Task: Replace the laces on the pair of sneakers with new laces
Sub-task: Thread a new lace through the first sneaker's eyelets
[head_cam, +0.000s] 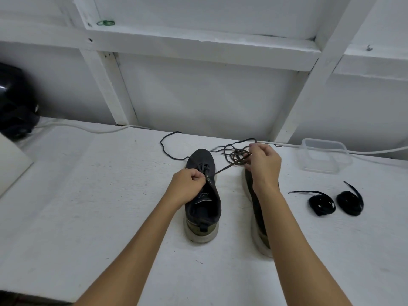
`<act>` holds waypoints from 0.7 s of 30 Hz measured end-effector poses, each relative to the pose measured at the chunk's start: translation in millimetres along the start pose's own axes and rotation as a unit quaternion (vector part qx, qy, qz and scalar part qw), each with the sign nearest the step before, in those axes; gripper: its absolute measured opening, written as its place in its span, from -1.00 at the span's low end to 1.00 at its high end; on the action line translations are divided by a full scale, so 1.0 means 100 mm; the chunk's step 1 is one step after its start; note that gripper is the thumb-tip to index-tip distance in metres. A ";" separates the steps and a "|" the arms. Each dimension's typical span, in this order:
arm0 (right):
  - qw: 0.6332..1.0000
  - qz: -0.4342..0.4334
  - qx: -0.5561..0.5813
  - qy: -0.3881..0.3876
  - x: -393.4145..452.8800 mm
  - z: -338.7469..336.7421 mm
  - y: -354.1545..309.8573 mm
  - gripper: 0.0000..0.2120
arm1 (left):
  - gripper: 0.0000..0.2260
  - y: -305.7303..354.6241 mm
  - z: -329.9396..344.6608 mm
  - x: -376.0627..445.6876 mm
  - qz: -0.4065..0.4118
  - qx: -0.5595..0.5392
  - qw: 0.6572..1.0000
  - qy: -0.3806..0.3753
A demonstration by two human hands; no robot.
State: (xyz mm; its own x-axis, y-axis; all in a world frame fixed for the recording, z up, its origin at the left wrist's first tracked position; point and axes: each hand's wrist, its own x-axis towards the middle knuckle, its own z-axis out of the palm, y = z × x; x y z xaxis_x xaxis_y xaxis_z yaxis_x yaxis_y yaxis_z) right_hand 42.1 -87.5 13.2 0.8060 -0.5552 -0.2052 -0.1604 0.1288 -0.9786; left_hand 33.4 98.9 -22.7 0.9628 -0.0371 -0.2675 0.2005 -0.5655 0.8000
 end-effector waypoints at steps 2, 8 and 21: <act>0.998 -0.027 -0.042 0.029 -0.03 -0.02 0.05 -0.87 | -0.90 0.00 0.00 0.00 0.001 -0.002 1.000 0.000; 0.965 -0.100 -0.238 0.052 -0.08 -0.06 0.12 -0.73 | -0.91 0.01 -0.01 -0.01 0.007 0.000 1.000 0.003; 0.901 -0.144 -0.409 -0.020 -0.46 -0.03 0.25 -0.78 | -0.89 0.07 -0.08 0.02 0.040 0.089 0.995 0.014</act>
State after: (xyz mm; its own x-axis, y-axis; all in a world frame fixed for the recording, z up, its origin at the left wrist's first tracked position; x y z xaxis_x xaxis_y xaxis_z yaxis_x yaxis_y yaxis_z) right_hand -1.1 -60.8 -1.8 0.8985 -0.4368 0.0432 -0.2945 -0.6728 -0.6787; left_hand 38.5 101.5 -13.6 0.9796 -0.0666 -0.1896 0.0900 -0.6980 0.7104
